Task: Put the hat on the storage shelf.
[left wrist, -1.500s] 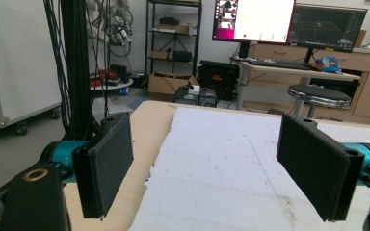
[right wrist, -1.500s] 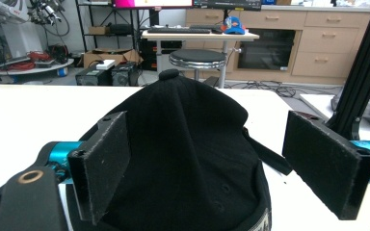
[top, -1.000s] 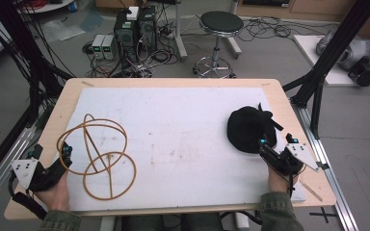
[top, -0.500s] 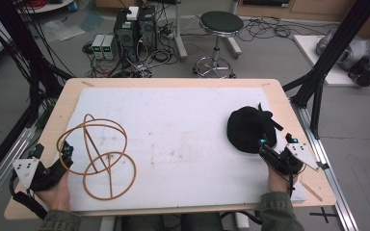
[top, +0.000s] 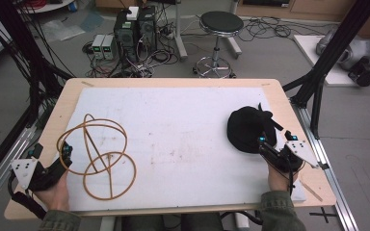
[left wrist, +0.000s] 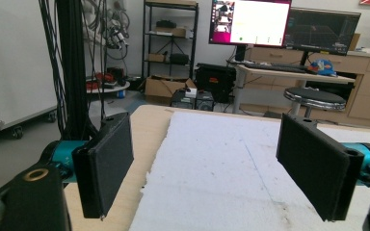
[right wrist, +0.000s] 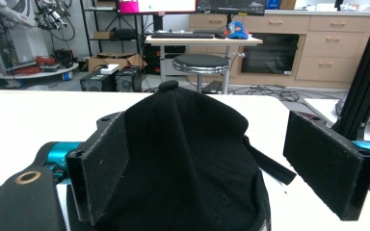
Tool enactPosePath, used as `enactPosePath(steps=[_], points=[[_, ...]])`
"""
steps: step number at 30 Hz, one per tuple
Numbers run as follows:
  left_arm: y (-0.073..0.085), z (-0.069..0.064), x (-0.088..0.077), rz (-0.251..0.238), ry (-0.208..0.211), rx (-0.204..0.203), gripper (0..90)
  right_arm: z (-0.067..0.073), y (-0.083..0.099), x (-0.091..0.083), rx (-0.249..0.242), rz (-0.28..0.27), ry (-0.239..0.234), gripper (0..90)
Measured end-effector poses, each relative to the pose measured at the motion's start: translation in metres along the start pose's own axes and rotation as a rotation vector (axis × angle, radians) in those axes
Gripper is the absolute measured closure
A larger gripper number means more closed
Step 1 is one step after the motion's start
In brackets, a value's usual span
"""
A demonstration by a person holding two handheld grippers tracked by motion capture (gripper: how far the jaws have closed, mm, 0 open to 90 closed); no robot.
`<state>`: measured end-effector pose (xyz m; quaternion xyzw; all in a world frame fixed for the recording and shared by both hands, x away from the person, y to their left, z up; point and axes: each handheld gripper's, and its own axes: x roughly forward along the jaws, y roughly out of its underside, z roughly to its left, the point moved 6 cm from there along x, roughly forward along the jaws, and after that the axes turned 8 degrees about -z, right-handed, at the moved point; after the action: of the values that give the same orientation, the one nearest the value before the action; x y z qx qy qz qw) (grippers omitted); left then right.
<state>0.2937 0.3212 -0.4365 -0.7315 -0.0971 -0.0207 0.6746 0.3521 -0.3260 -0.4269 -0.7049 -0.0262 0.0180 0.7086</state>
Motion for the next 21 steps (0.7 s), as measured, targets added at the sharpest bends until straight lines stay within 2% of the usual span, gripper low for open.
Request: enactPosePath(steps=[5,9,21], points=[[0.0,0.0,-0.001,0.0,-0.003,0.004,20.8,-0.002,-0.003,0.005,0.024,0.014,-0.005,15.8],[0.0,0.0,-0.002,-0.002,-0.003,0.006,20.8,-0.004,-0.004,0.011,0.015,0.031,0.005,15.8],[-0.001,0.001,-0.002,-0.001,-0.005,0.001,20.8,-0.003,-0.005,0.033,0.014,0.118,-0.03,14.0]])
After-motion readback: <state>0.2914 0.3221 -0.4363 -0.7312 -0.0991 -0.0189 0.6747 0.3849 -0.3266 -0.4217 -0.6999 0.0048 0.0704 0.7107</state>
